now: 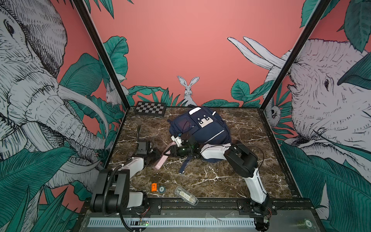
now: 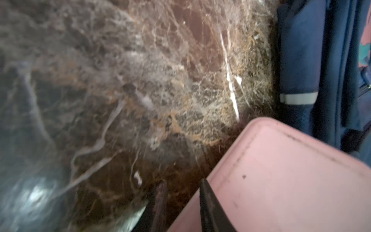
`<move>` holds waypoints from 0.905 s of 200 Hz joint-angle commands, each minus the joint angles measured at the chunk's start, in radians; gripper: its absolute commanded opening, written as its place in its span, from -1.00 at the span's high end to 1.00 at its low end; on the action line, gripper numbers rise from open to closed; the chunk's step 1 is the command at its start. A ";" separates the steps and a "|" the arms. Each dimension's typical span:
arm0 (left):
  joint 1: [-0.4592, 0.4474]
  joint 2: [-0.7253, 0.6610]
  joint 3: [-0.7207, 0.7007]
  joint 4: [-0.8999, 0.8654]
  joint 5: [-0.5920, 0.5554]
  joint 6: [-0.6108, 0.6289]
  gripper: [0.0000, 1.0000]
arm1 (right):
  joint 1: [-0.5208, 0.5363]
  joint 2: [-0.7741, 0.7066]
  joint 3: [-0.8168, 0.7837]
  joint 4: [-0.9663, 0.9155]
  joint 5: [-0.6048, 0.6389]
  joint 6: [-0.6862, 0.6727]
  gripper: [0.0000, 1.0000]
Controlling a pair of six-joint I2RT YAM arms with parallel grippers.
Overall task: Pack books, pencil case, and school supplies into a backpack
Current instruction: Pick up the pencil case from the middle-left of the table.
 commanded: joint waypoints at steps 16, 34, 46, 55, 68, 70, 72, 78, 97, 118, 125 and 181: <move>-0.044 -0.064 -0.041 -0.180 0.035 0.000 0.39 | 0.003 0.003 -0.061 0.023 0.099 0.048 -0.18; -0.056 -0.075 -0.051 -0.181 0.037 -0.009 0.39 | 0.003 -0.008 -0.076 0.009 0.115 0.058 -0.20; -0.064 -0.079 -0.057 -0.179 0.035 -0.012 0.39 | 0.005 -0.011 -0.077 -0.007 0.119 0.053 -0.20; -0.066 -0.079 -0.063 -0.171 0.037 -0.016 0.39 | 0.004 -0.007 -0.072 -0.002 0.113 0.047 -0.17; -0.070 -0.068 -0.068 -0.157 0.038 -0.018 0.39 | 0.003 0.003 -0.064 -0.001 0.106 0.038 -0.09; -0.070 -0.064 -0.068 -0.155 0.039 -0.019 0.39 | 0.003 0.004 -0.063 0.004 0.104 0.037 -0.08; -0.071 -0.060 -0.069 -0.153 0.040 -0.018 0.39 | 0.003 0.006 -0.063 0.007 0.102 0.037 -0.07; -0.073 -0.048 -0.067 -0.146 0.045 -0.017 0.38 | 0.004 0.012 -0.059 0.026 0.093 0.040 -0.05; -0.078 -0.016 -0.067 -0.122 0.059 -0.023 0.38 | -0.001 0.042 -0.046 0.085 0.052 0.066 0.02; -0.084 -0.004 -0.060 -0.116 0.052 -0.023 0.37 | -0.001 0.058 -0.034 0.136 0.006 0.092 0.12; -0.084 -0.005 -0.054 -0.119 0.052 -0.022 0.37 | 0.000 0.056 -0.035 0.144 -0.003 0.094 0.16; -0.083 -0.088 0.039 -0.245 0.009 0.043 0.23 | -0.031 -0.026 -0.064 0.179 -0.067 0.076 0.78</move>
